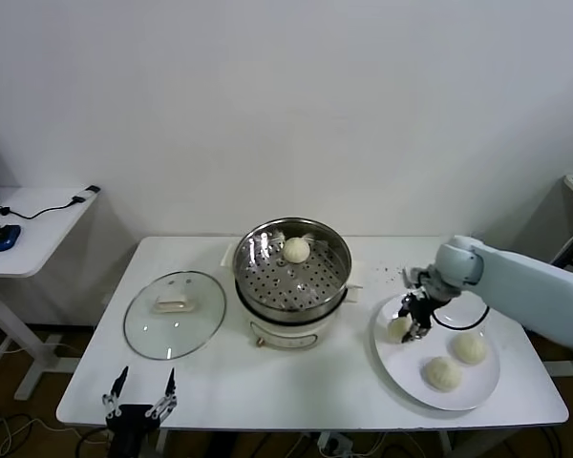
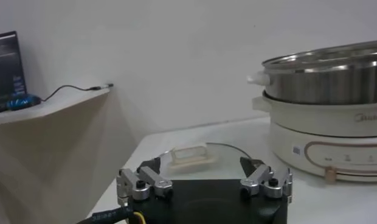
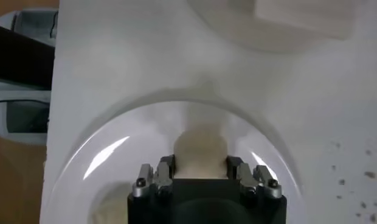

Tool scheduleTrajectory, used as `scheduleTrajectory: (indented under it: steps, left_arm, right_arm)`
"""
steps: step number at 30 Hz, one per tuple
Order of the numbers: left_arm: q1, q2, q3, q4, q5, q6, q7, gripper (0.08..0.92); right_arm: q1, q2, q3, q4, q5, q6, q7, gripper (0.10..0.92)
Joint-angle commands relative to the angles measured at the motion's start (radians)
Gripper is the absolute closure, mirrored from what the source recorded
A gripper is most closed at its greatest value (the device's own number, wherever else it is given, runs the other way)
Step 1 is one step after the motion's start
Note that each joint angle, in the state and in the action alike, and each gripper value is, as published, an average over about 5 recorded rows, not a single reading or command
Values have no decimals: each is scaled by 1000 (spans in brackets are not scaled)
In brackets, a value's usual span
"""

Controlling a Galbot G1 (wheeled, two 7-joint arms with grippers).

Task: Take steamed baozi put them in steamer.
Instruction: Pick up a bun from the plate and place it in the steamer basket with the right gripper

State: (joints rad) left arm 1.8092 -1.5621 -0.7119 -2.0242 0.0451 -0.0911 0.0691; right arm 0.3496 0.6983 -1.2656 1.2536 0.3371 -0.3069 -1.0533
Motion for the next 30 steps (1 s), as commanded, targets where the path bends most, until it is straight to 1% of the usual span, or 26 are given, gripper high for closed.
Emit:
scheduleTrajectory:
  steps: [1, 6, 9, 12, 16, 21, 30]
  left_arm:
    - [2, 0, 13, -2, 4, 3, 3, 177]
    - [16, 6, 33, -17, 20, -2, 7, 177]
    - [16, 8, 38, -24, 22, -4, 8, 177]
    - [15, 10, 40, -31, 22, -3, 9, 177]
    - [24, 15, 38, -45, 25, -5, 16, 177]
    - [35, 22, 27, -51, 28, -17, 17, 177]
    - [29, 21, 17, -62, 18, -8, 17, 177]
  right_arm:
    - [531, 60, -353, -20, 263, 26, -39, 465]
    - [708, 237, -478, -73, 475, 14, -50, 459]
    - [726, 341, -466, -101, 557, -7, -44, 457]
    - [694, 451, -431, -140, 598, -25, -31, 457]
    - [604, 575, -380, -198, 595, -44, -14, 456]
    - [486, 690, -313, -275, 559, -71, 17, 451]
    - [318, 819, -292, -387, 512, -79, 36, 448]
